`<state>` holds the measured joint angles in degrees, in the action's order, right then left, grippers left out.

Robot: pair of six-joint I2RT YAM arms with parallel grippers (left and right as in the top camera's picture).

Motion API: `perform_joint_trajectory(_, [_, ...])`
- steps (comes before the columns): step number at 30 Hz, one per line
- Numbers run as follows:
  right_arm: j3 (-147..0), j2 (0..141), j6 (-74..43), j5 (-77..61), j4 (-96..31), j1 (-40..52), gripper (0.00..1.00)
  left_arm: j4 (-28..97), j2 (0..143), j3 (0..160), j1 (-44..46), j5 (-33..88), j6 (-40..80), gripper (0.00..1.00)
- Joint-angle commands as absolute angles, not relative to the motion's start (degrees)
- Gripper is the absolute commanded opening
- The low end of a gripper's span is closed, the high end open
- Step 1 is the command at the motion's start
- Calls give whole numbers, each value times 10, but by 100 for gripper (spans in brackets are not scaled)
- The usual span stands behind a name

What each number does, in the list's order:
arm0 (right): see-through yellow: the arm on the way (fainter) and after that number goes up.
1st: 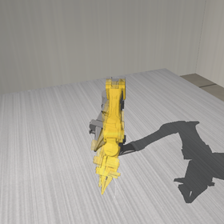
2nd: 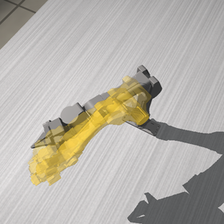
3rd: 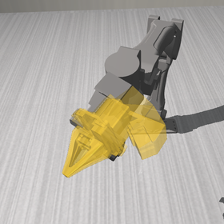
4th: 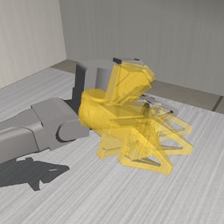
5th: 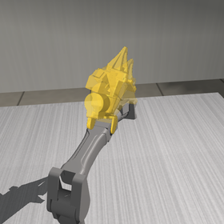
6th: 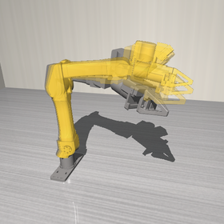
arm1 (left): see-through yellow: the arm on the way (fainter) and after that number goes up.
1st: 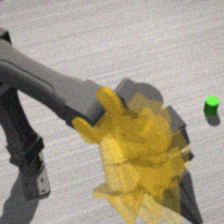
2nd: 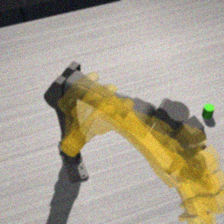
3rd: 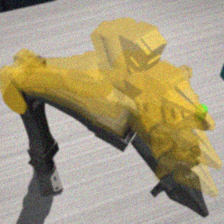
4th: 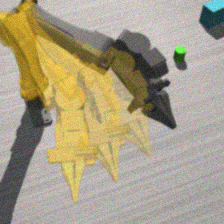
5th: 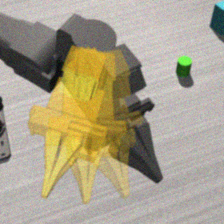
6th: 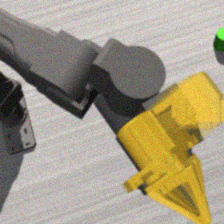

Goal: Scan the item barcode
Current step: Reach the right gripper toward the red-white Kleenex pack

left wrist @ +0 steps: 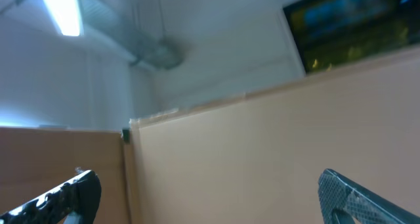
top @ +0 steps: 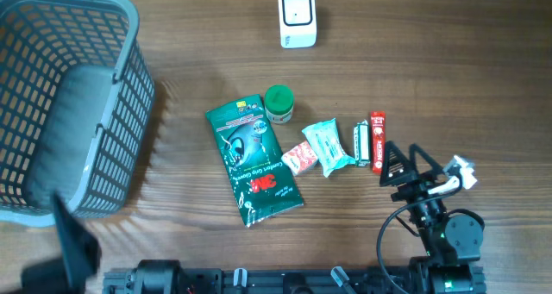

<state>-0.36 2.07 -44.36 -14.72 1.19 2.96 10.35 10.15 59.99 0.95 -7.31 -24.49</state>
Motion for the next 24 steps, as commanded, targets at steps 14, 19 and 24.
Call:
perform_joint_trajectory(14, [-34,284,-470,-335,21,32,100,125,3,604,-17,109,-145,100])
perform_joint_trajectory(19, [-98,287,-463,-364,-7,32,100,129,4,603,-18,104,-145,100])
perform_joint_trajectory(24, [-187,287,-389,-300,-184,32,100,147,4,598,-17,104,-145,100])
